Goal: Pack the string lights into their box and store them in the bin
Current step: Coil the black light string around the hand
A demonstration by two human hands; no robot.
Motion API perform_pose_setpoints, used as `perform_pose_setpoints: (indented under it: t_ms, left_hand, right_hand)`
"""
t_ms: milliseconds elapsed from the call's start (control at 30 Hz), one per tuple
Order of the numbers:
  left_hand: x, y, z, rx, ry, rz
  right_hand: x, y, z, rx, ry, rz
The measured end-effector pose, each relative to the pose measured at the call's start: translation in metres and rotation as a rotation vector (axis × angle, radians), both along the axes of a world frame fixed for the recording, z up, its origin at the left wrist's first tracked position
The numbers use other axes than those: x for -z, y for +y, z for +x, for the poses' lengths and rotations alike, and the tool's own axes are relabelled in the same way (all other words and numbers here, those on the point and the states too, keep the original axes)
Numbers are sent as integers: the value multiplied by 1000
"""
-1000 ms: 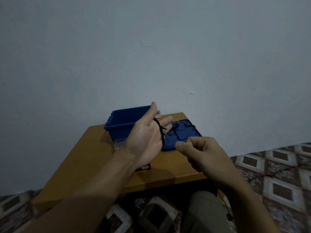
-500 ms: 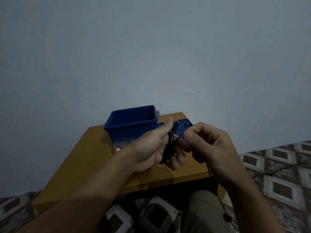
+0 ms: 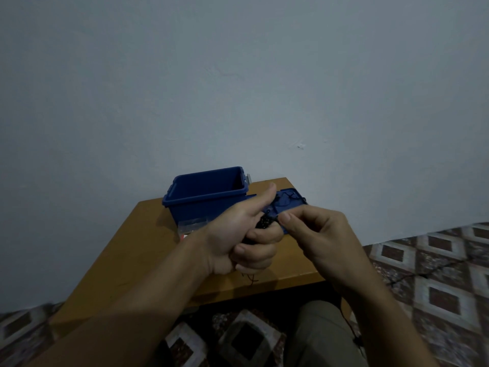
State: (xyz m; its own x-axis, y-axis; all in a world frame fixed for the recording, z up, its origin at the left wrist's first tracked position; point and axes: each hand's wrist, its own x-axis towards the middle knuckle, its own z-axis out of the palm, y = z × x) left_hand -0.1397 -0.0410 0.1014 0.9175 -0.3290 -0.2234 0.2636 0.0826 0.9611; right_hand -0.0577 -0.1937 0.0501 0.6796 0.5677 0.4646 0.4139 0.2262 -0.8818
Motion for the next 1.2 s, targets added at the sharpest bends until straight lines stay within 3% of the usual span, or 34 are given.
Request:
perform_pose_setpoints:
  t_ms: [133, 267, 400, 633, 1200]
  left_hand:
    - [5, 7, 3, 129, -37, -263]
    - [2, 4, 3, 86, -148, -388]
    - [-3, 0, 0, -8, -216, -410]
    - [-9, -6, -1, -190, -298, -387]
    - [-9, -15, 7, -613, -349, -363]
  right_hand:
    - [1, 3, -2, 13, 34, -39]
    - [1, 4, -6, -42, 24, -93]
    - [3, 3, -5, 4, -44, -208]
    - [-1, 2, -6, -73, 46, -309]
    - [-7, -8, -8, -235, -142, -484]
